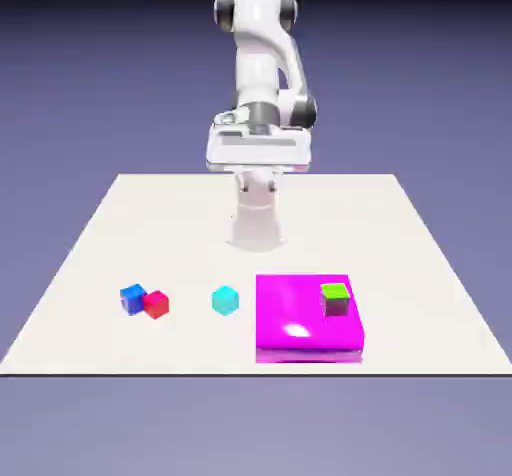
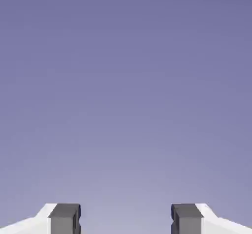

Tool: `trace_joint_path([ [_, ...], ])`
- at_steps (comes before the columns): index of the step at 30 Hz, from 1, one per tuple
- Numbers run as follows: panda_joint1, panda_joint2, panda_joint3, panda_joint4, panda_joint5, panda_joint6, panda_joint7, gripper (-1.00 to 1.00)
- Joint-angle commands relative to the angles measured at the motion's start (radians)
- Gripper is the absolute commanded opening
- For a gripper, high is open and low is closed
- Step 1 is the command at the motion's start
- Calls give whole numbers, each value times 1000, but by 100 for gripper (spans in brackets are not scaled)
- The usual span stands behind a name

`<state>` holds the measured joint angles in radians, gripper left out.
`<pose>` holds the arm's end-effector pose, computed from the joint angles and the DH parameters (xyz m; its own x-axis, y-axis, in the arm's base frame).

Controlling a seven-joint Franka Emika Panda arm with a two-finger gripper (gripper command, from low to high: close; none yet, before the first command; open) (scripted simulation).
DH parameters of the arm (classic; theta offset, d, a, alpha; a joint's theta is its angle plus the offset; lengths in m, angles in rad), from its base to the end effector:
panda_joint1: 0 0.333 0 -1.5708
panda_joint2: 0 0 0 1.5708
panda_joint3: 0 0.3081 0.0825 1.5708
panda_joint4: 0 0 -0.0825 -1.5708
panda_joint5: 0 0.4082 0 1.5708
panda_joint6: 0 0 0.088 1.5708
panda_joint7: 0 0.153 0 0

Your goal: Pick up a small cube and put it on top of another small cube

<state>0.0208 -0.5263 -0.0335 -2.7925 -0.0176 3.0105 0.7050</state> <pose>0.4512 -0.0035 0.3896 0.5623 -0.6480 0.5137 -0.4744 -0.7616 -0.4415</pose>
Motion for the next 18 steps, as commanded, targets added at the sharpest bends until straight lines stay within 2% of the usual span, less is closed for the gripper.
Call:
trace_joint_path([
  [1, 7, 36, -28, 15, -15, -22, -30, 0],
  [18, 131, 652, -500, 262, -262, -396, -537, 0],
])
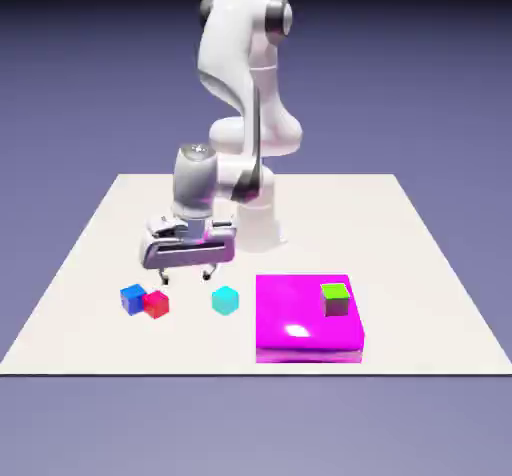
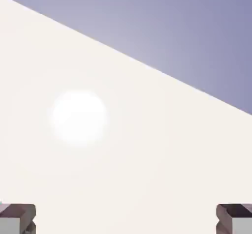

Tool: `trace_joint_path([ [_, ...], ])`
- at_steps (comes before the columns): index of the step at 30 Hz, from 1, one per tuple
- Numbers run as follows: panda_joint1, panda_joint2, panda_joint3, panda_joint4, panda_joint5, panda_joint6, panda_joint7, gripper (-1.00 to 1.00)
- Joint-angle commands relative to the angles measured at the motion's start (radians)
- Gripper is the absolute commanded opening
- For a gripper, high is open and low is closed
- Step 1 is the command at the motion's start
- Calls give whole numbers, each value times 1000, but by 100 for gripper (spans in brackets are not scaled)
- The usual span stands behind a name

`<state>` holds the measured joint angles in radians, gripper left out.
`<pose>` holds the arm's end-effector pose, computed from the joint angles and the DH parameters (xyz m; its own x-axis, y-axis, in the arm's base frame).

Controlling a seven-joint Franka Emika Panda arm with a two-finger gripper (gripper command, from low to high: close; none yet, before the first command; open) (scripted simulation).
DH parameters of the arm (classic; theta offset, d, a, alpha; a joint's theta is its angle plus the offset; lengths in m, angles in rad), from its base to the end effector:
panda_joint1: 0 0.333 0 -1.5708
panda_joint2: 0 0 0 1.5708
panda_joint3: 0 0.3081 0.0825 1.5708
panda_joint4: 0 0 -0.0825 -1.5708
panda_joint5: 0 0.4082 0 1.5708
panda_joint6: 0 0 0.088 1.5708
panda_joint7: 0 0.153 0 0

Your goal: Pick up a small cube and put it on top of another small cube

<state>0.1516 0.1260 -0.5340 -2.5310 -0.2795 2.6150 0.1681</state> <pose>0.4309 -0.1839 0.1575 0.9534 -0.3010 -0.0227 -0.2906 -0.9356 0.2006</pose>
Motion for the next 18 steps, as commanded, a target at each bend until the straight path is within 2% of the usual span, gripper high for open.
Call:
trace_joint_path([
  [1, 8, 36, -28, 15, -15, -22, -30, 0],
  [7, 52, 254, -195, 102, -102, -154, -209, 0],
  [9, 53, 262, -201, 105, -105, -159, -216, 0],
  [14, -60, 440, -124, 108, -63, 23, -228, 0],
  [15, -60, 440, -124, 108, -63, 23, -228, -100],
  [18, -14, 368, -155, 107, -80, -51, -223, -100],
])
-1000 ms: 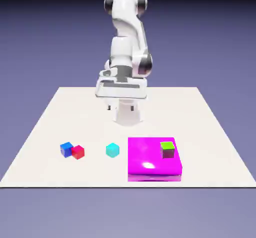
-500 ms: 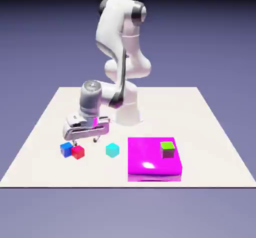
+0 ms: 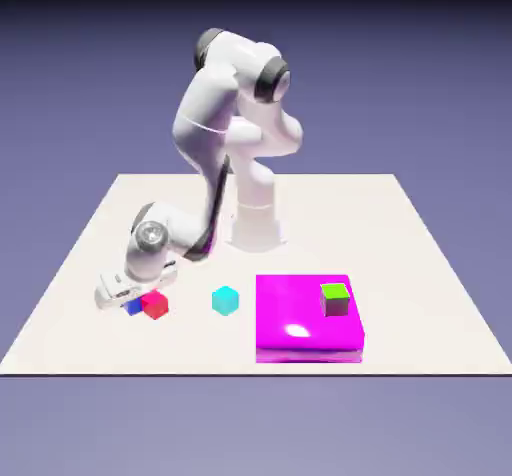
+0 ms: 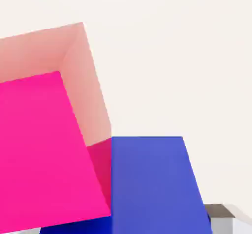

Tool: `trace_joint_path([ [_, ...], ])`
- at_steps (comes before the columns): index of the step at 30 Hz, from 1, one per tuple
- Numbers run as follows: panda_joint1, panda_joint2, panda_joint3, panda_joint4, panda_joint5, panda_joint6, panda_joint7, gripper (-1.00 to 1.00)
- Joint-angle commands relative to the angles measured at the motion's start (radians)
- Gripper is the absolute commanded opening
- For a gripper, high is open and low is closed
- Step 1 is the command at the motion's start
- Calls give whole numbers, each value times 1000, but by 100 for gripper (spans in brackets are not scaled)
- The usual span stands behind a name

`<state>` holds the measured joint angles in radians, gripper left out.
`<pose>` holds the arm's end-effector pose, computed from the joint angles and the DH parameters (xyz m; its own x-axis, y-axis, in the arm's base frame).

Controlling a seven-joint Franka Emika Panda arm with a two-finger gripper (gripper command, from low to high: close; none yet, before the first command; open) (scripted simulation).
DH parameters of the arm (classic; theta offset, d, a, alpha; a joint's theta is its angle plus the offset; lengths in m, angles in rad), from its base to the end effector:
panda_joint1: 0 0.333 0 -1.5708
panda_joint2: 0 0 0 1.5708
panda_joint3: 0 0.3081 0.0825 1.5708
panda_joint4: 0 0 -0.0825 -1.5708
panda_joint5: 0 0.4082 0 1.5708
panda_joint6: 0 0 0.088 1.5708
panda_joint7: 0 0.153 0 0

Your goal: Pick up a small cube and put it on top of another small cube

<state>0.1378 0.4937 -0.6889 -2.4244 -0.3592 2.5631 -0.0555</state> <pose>0.3558 -0.2882 0.0690 0.9078 -0.2040 -0.3664 -0.0596 -0.9276 0.3688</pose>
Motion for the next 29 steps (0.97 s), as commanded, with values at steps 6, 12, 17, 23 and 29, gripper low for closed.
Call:
trace_joint_path([
  [6, 168, -187, 66, -4, -90, -150, -29, -100],
  [12, 364, -346, 283, -8, -217, -234, -102, -100],
  [17, 528, -479, 464, -11, -322, -304, -162, -100],
  [23, 575, -461, 515, -22, -418, -249, -146, -100],
  [29, 576, -465, 517, -21, -415, -254, -148, 100],
])
